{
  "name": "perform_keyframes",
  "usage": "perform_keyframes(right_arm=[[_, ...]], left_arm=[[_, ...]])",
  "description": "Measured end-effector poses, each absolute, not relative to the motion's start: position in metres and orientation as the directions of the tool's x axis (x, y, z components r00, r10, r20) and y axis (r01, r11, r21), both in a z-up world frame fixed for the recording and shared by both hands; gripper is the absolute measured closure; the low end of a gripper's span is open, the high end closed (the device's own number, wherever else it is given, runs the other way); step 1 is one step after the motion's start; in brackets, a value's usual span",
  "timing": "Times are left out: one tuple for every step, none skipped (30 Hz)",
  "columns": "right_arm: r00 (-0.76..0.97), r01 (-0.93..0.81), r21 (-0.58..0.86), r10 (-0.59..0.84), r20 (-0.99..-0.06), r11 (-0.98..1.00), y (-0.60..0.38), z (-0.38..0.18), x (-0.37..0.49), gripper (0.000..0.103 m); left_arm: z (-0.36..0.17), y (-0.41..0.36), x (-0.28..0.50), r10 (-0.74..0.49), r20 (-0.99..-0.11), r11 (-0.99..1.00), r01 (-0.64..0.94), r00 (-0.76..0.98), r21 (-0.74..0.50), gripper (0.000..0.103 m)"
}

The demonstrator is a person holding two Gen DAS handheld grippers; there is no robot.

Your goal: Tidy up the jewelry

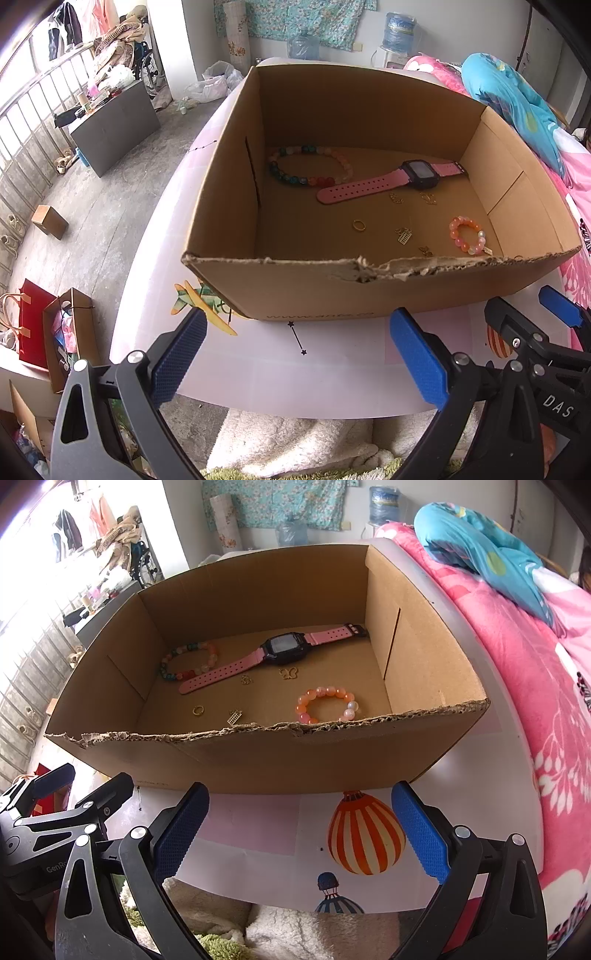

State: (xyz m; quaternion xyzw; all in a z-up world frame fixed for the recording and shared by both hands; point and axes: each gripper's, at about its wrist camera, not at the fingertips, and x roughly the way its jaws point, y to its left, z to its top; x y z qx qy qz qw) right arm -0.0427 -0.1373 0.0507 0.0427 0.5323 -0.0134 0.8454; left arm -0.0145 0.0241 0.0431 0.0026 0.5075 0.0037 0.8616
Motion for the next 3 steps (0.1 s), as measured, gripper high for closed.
perform_keyframes(right_arm=[[0.433, 0.068, 0.058, 0.023, -0.901, 0.996, -0.1371, 0.0508, -0.0428, 0.008], [0.433, 0.066, 0.057, 0.023, -0.901, 0.996, -0.1368, 0.0510, -0.0431, 0.008], [0.434, 0.064, 0.054, 0.021, -0.901, 0.996, -0.1366, 0.0511, -0.0435, 0.008]], left_arm=[[0.0426, 0.0241, -0.0143, 0.007, -0.876, 1.000, -0.002, 0.482, 0.007, 0.006], [0.0423, 0.0245, -0.0144, 0.004, -0.877, 1.000, -0.002, 0.481, 0.004, 0.006], [0.0421, 0.0246, -0.0144, 0.002, -0.877, 1.000, -0.001, 0.480, 0.002, 0.006]])
